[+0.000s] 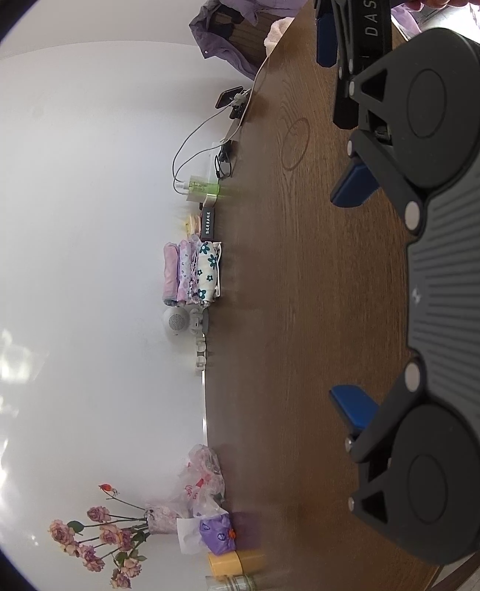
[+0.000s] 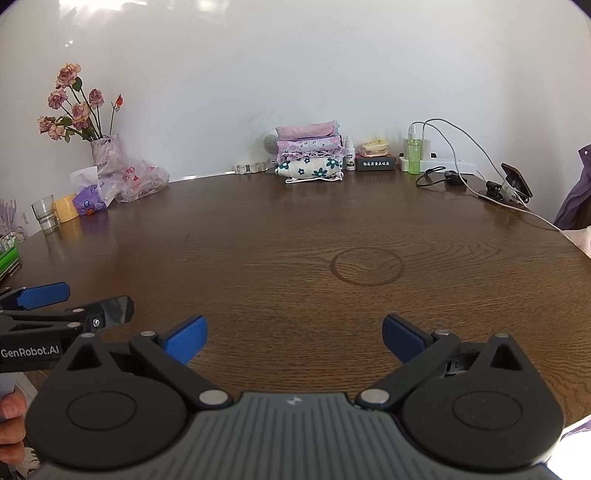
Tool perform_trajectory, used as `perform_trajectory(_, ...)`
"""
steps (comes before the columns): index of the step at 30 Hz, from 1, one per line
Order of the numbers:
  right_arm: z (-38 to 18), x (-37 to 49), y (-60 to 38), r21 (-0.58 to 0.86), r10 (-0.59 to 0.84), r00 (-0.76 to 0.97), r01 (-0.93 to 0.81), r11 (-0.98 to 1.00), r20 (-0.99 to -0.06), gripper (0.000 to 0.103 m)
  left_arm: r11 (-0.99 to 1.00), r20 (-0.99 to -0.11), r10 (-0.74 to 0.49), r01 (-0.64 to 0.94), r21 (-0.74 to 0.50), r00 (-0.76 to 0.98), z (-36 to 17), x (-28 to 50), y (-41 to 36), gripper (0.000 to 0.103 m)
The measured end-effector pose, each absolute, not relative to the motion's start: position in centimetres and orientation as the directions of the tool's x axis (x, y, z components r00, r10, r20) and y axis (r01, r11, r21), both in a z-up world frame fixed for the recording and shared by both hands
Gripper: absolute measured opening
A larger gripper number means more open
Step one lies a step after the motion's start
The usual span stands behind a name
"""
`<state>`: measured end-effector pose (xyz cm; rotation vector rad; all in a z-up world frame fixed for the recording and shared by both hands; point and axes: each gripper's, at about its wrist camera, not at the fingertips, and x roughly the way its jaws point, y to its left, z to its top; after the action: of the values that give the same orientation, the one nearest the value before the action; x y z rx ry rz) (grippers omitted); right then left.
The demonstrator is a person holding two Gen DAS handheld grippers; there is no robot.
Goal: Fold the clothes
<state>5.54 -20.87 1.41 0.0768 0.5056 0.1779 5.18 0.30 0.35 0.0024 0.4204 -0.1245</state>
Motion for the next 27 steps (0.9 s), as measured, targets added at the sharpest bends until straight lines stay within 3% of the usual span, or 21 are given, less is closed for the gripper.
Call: perform_trajectory(27,1.36,5.32,-20.52,0.113,0.199,0.855,-0.164,0.98,-0.479,0.103,0.992,-0.403,-0.107,0.124,0.018,0.909,0.12,4.72,-0.32,0.103)
